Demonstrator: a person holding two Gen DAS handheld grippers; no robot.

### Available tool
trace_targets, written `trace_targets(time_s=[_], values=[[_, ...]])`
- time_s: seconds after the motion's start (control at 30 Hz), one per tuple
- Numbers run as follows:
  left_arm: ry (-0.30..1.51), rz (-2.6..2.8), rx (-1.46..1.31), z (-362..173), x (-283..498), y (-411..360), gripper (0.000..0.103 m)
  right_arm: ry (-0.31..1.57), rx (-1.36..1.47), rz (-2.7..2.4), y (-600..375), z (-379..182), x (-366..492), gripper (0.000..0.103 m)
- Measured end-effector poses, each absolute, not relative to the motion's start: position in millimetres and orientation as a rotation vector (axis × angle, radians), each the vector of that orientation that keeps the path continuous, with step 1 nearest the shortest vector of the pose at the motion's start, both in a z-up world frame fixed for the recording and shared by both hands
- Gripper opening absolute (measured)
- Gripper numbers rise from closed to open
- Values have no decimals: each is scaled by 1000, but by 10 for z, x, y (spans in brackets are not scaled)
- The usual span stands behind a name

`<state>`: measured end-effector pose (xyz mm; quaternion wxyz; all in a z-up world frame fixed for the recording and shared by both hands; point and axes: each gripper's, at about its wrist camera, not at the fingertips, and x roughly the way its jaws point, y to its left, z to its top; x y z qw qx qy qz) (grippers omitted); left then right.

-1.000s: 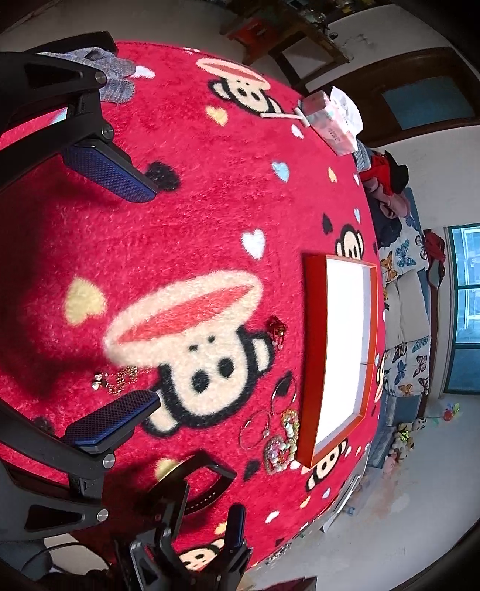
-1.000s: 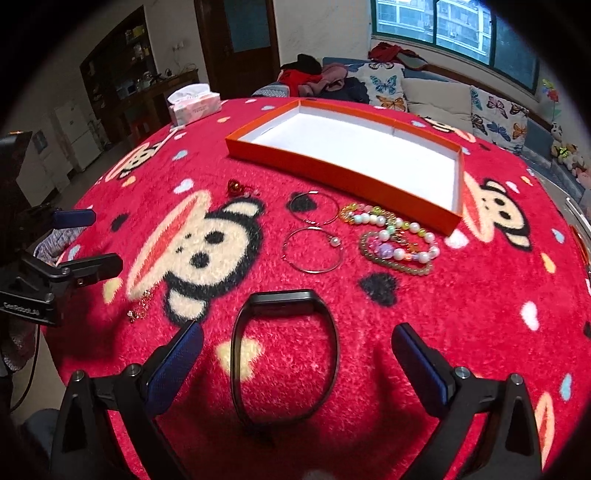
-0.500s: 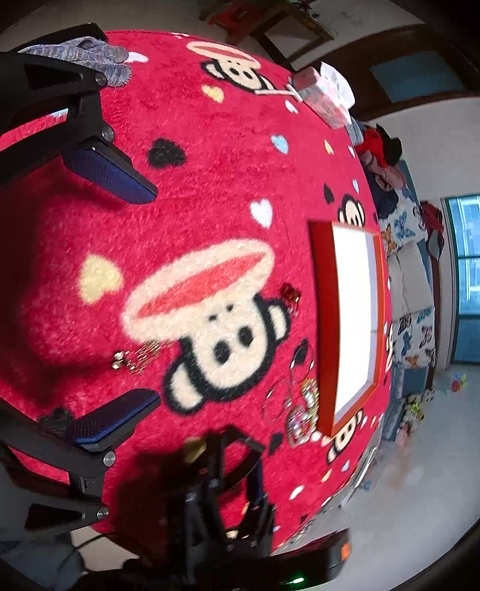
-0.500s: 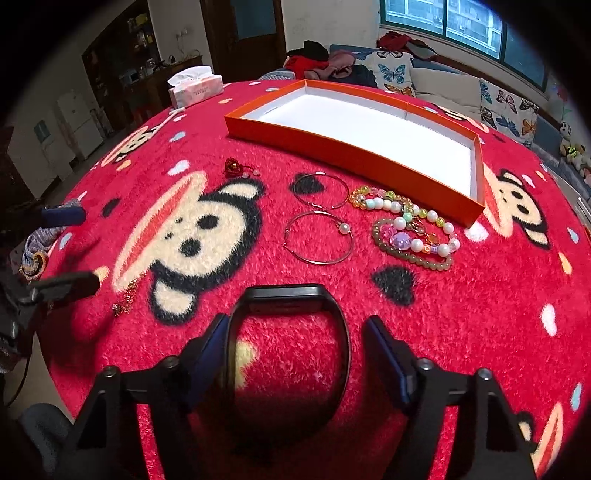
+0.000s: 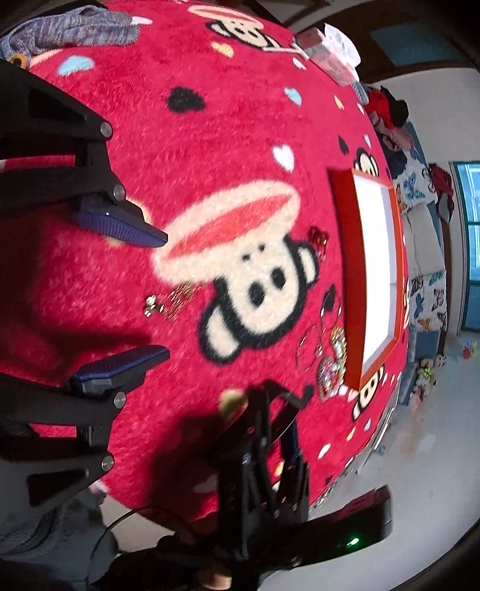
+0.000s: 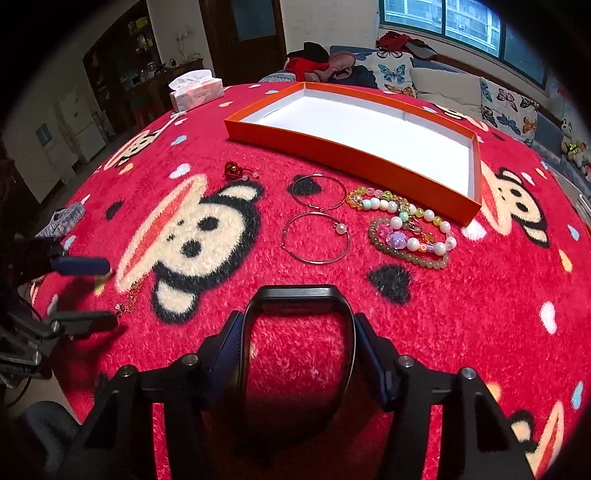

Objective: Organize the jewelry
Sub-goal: 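Grasp the black watch band with the right tool while the left tool moves toward the gold chain, then lower the left tool onto the gold chain pendant and close it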

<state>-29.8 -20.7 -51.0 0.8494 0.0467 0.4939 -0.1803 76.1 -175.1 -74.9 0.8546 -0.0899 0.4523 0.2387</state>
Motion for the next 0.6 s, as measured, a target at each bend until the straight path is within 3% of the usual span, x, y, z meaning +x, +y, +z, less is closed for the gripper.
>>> trace_targets(time_s=[0.27,0.6], values=[[1051,-398,96,-568,-273,-229,36,951,-194,501,-1753,-750,764,65],[1022,-408,155,-588,-325,-260,26,941,-206,539,-1602,-721,788,65]])
